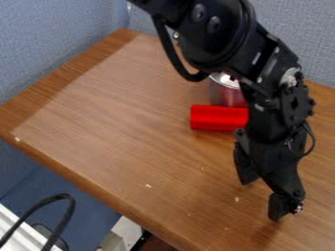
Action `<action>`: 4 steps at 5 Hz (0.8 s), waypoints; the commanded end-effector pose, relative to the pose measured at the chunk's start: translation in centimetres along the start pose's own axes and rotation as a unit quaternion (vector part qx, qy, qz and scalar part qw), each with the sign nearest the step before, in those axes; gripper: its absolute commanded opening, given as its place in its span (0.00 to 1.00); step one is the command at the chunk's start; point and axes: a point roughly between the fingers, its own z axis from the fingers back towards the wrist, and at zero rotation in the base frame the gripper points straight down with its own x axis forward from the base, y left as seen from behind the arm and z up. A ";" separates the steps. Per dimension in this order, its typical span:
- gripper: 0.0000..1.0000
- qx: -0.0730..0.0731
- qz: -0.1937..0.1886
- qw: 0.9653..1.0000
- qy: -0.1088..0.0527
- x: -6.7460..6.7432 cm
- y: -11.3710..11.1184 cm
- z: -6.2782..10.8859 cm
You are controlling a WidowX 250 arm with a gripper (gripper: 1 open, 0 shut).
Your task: Move the red object from the metal pot to the table
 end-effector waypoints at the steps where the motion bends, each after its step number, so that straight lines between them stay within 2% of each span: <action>1: 1.00 0.005 0.011 1.000 -0.009 0.5 0.7 0.4; 4: 1.00 0.010 0.022 1.000 -0.007 0.8 1.4 0.5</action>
